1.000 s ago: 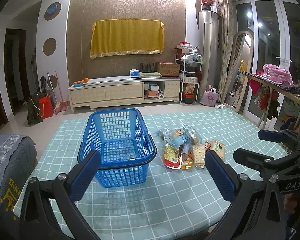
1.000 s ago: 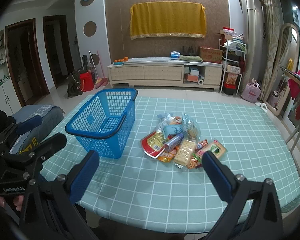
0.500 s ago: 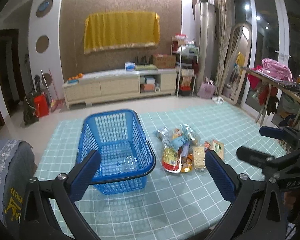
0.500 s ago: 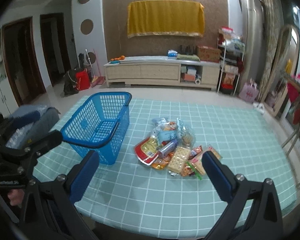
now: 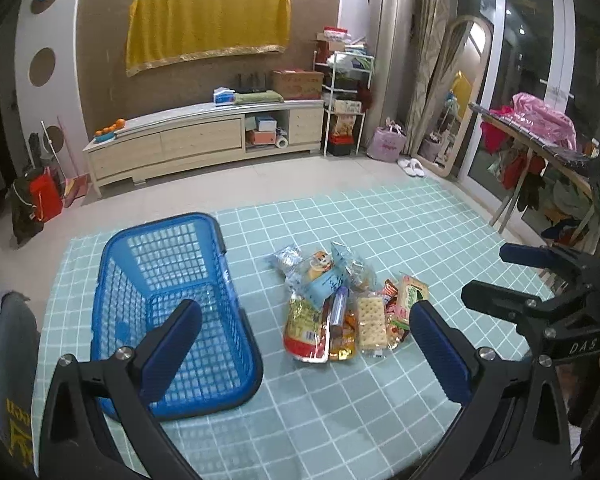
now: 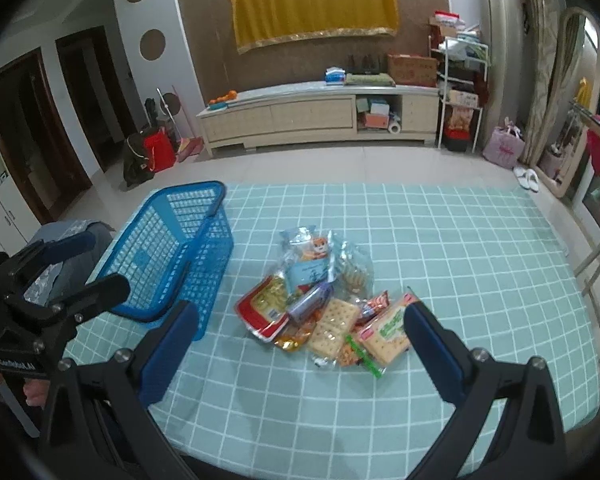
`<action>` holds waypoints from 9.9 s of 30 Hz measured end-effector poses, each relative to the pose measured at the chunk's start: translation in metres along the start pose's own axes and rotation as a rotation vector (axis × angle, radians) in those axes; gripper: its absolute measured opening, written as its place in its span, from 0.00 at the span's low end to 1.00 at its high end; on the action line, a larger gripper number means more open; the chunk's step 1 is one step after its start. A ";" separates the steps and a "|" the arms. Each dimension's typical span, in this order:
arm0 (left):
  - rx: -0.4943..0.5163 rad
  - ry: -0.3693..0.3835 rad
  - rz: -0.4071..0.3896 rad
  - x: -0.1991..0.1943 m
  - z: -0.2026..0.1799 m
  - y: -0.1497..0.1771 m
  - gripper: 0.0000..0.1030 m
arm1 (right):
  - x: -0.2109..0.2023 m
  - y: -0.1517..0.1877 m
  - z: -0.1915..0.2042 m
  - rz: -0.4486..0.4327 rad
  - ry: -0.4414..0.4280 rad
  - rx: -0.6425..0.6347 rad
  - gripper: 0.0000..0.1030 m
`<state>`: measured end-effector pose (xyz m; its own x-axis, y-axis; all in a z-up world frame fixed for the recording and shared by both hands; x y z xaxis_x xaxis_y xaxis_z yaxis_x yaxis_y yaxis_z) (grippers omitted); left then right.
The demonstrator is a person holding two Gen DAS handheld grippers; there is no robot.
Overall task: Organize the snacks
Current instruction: 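Move the right tool down onto the snack pile and grasp the fox bread bag, then lift the fox bread bag with the right tool toward the blue basket, then lower the fox bread bag into the basket and open the right tool, then withdraw the right tool from the basket back over the snack pile, then grasp the plain cracker pack with the left tool while the right tool grasps the green cracker pack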
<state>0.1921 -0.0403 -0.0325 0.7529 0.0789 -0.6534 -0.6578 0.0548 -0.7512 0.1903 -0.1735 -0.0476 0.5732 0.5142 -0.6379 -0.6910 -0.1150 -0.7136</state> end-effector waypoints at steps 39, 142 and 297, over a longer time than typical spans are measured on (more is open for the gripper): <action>-0.044 -0.028 0.448 0.229 -0.048 -0.036 1.00 | 0.210 -0.003 -0.157 0.501 -0.326 0.506 0.89; -0.073 -0.104 0.245 0.085 0.116 -0.031 0.67 | 0.147 -0.077 0.068 0.330 -0.249 0.159 0.64; 0.335 0.050 0.417 0.221 -0.162 0.074 0.65 | 0.059 0.131 -0.199 0.294 -0.044 0.505 1.00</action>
<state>0.3138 -0.1801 -0.2478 0.4205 0.1147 -0.9000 -0.8667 0.3441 -0.3611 0.2216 -0.3274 -0.2364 0.3143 0.5579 -0.7681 -0.9487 0.1557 -0.2752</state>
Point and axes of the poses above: each gripper's, at about its wrist camera, not at the fingertips, and x roughly the way its jaws point, z to its left, y to its underside, the point moved 7 cm from there along x, roughly the way its jaws point, and after that the axes turned 14 degrees about -y, right-handed, at the moved point
